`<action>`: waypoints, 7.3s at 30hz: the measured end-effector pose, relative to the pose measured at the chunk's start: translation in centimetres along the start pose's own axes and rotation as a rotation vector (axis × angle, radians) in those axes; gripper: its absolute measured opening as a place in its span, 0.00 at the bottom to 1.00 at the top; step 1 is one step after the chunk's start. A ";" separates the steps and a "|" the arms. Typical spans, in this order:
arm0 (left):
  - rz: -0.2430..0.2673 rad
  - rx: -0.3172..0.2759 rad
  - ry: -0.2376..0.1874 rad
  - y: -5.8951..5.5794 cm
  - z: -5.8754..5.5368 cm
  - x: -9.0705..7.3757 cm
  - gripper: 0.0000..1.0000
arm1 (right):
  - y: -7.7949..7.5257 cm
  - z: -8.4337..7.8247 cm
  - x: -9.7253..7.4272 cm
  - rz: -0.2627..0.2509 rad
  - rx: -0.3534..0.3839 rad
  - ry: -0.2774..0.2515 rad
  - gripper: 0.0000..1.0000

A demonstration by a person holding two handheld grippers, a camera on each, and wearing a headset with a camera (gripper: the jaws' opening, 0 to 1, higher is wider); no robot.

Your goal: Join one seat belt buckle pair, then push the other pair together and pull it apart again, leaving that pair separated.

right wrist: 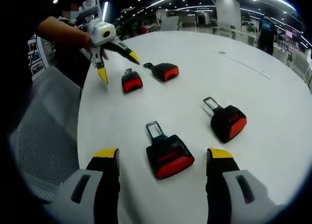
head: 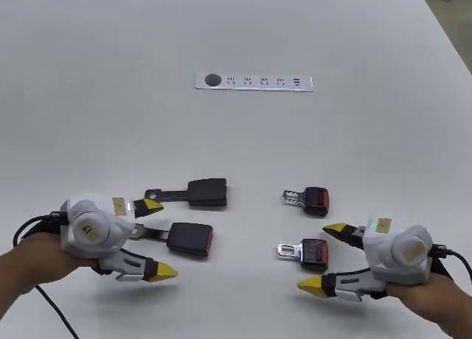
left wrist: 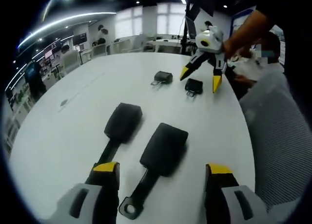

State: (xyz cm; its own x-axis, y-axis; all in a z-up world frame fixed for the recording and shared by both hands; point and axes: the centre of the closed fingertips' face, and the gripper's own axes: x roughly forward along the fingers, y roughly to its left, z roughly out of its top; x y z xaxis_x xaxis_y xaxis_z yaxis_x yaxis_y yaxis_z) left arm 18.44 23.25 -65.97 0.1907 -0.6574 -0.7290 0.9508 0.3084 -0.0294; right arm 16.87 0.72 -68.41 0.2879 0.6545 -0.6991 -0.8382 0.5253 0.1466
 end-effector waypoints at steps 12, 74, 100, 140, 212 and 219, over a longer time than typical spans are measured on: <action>-0.077 0.100 0.072 0.8 -2.0 2.8 0.69 | -1.0 -0.4 0.4 0.031 -0.033 0.020 0.62; -0.032 0.038 0.137 0.2 -1.1 3.4 0.34 | 2.2 4.0 5.8 0.127 -0.204 0.056 0.34; -0.031 0.030 0.141 0.4 -1.1 3.4 0.35 | 5.0 7.5 9.1 0.204 -0.224 0.008 0.34; -0.076 0.131 0.128 0.1 -1.3 3.2 0.34 | 5.9 9.0 10.4 0.232 -0.260 -0.004 0.33; -0.189 0.202 0.103 0.0 -1.1 3.4 0.32 | 6.1 8.8 9.6 0.235 -0.287 -0.086 0.35; -0.178 0.202 0.131 0.0 -1.0 3.5 0.32 | 6.0 8.6 9.6 0.215 -0.317 -0.074 0.35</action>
State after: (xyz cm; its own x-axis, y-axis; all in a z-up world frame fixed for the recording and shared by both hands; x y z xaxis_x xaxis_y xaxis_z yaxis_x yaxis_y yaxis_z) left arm 18.86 21.66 -69.16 -0.0038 -0.5903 -0.8071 0.9983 0.0451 -0.0377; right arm 18.57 14.85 -68.20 0.1133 0.7750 -0.6217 -0.9813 0.1853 0.0521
